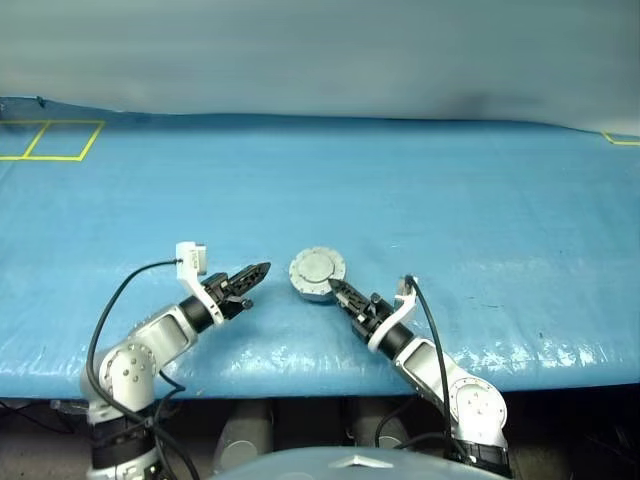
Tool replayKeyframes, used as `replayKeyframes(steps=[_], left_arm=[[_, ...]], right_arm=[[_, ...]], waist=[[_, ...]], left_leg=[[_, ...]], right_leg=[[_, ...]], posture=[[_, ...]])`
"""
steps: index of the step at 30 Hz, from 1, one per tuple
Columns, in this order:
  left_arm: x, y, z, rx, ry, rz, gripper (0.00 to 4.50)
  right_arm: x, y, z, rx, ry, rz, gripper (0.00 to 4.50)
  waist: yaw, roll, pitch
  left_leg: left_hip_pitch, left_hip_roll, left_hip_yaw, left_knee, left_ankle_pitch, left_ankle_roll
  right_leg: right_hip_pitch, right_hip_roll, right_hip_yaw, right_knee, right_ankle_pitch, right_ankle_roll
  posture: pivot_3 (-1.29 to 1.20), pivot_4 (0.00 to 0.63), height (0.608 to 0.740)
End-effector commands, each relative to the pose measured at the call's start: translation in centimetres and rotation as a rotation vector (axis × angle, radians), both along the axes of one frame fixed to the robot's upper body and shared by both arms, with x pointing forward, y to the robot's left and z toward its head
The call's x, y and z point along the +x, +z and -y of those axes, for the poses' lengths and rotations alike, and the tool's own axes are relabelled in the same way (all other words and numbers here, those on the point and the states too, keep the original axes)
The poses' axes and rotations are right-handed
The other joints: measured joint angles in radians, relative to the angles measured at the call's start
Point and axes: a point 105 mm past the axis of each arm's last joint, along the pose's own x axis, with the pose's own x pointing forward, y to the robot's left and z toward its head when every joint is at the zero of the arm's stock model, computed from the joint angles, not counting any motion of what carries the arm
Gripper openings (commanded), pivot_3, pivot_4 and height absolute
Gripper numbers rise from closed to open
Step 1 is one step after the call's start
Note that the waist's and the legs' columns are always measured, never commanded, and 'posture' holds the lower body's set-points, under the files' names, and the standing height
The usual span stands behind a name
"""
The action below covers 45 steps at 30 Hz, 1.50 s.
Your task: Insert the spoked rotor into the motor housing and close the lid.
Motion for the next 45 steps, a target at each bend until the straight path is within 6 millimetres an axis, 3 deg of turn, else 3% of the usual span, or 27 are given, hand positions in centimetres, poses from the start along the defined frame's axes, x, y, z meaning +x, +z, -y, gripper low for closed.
replayKeyframes(steps=[1, 6, 11, 22, 32, 39, 42, 45], left_arm=[[0.3, 1.1, -0.1, -0.103, 0.095, 0.008, 1.2], [0.3, 1.3, 0.5, -0.334, 0.213, -0.042, 2.93], [-0.2, 2.6, 2.4, -0.538, 0.169, -0.044, 4.47], [-0.5, 2.7, 3.8, -0.742, 0.139, -0.095, 4.47], [-0.1, 2.4, 3.8, -0.791, 0.136, -0.07, 4.47], [0.4, 2.3, 4.0, -0.805, 0.119, -0.06, 4.47], [0.1, 2.7, 4.2, -0.83, 0.075, -0.053, 3.93], [0.0, 2.6, 4.2, -0.818, 0.078, -0.063, 2.99]], right_arm=[[1.3, 4.2, -1.1, 0.091, 0.019, 0.145, 1.2], [2.6, 5.8, -2.1, 0.092, 0.06, 0.201, 1.2], [3.0, 6.6, -2.8, 0.086, 0.089, 0.226, 1.2], [1.7, 7.5, -4.4, 0.106, 0.162, 0.244, 1.2], [-1.0, 7.8, -6.6, 0.148, 0.28, 0.224, 1.2], [-1.9, 7.6, -7.0, 0.153, 0.308, 0.206, 1.2], [-1.8, 7.4, -6.9, 0.147, 0.301, 0.203, 1.2], [-1.6, 7.2, -6.7, 0.138, 0.285, 0.202, 1.2]], waist=[[0.0, -0.001, 0.003], [-0.002, -0.003, 0.004], [-0.001, -0.003, 0.004], [-0.002, -0.003, 0.004], [-0.002, -0.003, 0.004], [-0.002, -0.003, 0.004], [-0.002, -0.003, 0.004], [-0.002, -0.003, 0.004]], left_leg=[[-0.001, 0.0, 0.0, 0.001, 0.0, 0.0], [-0.002, 0.0, 0.0, 0.001, 0.0, 0.001], [-0.002, -0.001, 0.0, -0.001, -0.001, 0.001], [-0.002, -0.001, 0.0, 0.002, -0.001, 0.001], [-0.002, -0.001, 0.0, 0.002, -0.001, 0.001], [-0.002, -0.001, 0.0, 0.002, -0.001, 0.001], [-0.003, -0.001, 0.0, 0.002, -0.001, 0.001], [-0.003, -0.001, 0.0, 0.002, -0.001, 0.001]], right_leg=[[0.0, 0.0, 0.0, 0.0, 0.0, 0.0], [0.0, 0.0, 0.0, 0.0, 0.0, 0.0], [0.0, 0.001, 0.0, 0.0, 0.0, 0.0], [0.0, 0.001, 0.0, 0.0, 0.0, 0.0], [0.0, 0.001, 0.0, 0.0, 0.0, 0.0], [0.0, 0.0, 0.0, 0.0, 0.0, 0.0], [0.0, 0.0, 0.0, 0.0, 0.0, 0.0], [0.0, 0.0, 0.0, 0.0, 0.0, 0.0]], posture=[[0.0, 0.15, 0.74], [0.0, 0.15, 0.74], [0.0, 0.15, 0.74], [0.0, 0.15, 0.74], [0.0, 0.15, 0.74], [0.0, 0.15, 0.74], [0.0, 0.15, 0.74], [0.0, 0.15, 0.74]])
